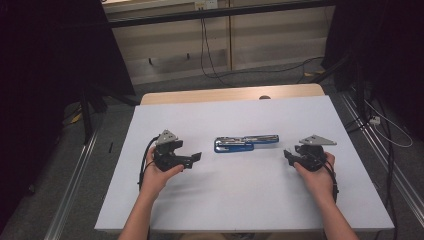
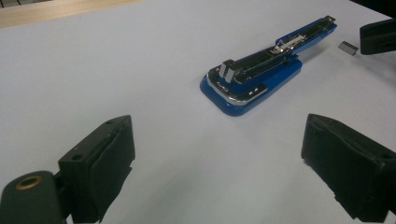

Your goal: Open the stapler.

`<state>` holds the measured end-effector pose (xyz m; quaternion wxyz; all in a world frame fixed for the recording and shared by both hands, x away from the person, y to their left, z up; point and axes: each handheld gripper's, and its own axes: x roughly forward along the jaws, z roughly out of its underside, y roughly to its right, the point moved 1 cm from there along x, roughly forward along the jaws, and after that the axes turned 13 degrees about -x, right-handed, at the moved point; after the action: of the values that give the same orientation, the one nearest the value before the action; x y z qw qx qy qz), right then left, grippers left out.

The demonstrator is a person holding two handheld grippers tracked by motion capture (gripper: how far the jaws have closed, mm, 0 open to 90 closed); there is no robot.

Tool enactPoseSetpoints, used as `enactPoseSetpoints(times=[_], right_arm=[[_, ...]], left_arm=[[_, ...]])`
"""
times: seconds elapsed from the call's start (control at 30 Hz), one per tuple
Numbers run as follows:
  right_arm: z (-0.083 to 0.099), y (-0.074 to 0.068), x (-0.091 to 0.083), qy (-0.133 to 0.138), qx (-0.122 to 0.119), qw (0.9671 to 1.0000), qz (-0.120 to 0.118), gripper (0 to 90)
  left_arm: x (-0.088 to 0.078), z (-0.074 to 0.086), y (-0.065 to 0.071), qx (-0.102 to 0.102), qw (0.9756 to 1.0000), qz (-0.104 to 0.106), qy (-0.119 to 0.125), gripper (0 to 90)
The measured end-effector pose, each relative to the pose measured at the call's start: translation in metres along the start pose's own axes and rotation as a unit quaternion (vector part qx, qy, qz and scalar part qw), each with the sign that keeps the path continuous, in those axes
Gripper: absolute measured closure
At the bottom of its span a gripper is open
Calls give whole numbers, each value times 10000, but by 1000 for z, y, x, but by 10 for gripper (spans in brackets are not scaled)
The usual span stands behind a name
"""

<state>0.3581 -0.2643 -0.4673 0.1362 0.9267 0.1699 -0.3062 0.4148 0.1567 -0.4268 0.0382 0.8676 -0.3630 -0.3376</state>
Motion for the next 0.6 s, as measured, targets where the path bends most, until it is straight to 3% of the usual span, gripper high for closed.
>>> enactPoseSetpoints(times=[0.2,0.43,0.6], right_arm=[[0,-2,4,-103,-105,9999,-20,590],[-2,-7,7,-241,-345,9991,111,631],[-3,-7,9,-270,-311,9991,84,674]], left_arm=[[-1,0,0,-33,10000,33,14,100],[-2,1,-1,17,10000,-29,21,100],[-2,1,0,37,10000,2,21,100]])
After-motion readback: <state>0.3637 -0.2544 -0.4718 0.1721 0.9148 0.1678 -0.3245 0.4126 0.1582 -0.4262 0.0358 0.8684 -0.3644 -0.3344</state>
